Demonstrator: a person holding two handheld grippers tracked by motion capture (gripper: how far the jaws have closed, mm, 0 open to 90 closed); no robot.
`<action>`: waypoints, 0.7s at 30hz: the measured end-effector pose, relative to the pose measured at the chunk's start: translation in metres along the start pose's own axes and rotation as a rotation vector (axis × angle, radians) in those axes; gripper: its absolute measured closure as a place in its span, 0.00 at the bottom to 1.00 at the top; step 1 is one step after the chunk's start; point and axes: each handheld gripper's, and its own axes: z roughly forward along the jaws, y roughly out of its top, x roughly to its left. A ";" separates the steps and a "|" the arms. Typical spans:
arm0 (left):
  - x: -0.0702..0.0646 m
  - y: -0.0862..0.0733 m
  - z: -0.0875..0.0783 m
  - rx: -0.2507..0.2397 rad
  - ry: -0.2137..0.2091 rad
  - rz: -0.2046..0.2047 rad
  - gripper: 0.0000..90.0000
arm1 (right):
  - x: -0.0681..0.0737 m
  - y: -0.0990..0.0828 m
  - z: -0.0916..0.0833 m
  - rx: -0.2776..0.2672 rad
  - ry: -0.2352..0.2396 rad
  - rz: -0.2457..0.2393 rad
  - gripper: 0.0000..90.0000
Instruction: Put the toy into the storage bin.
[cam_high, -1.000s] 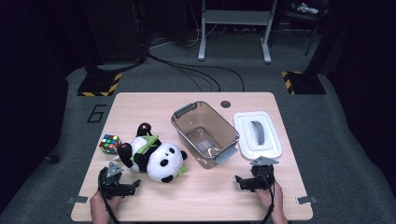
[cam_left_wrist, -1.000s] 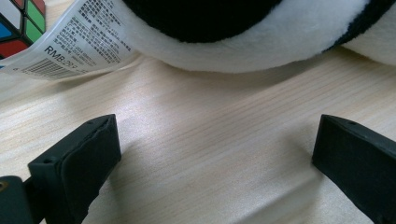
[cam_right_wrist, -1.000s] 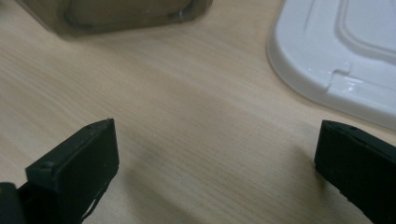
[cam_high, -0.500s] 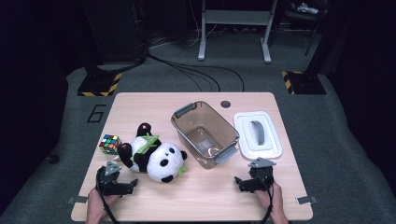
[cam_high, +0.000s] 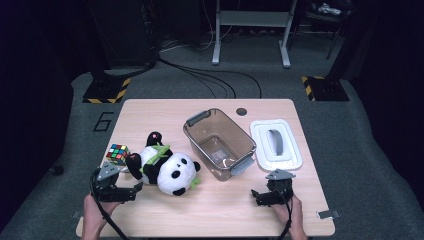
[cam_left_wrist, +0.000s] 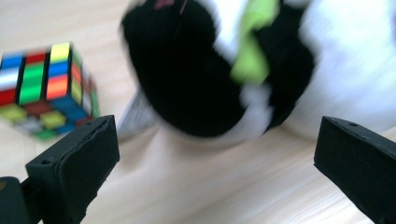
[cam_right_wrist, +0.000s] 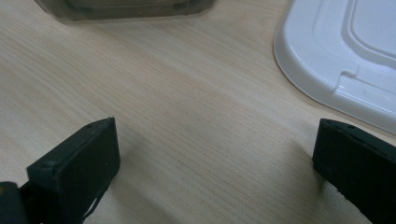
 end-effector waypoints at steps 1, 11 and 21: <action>-0.004 0.013 -0.001 -0.006 -0.020 0.027 0.00 | 0.000 0.000 0.000 0.000 0.000 0.000 0.00; -0.019 0.064 0.019 0.020 -0.039 0.134 0.00 | 0.000 0.000 0.000 0.000 0.000 0.000 0.00; -0.025 0.084 0.025 0.010 -0.050 0.161 0.00 | 0.000 0.000 0.000 0.000 0.000 0.000 0.00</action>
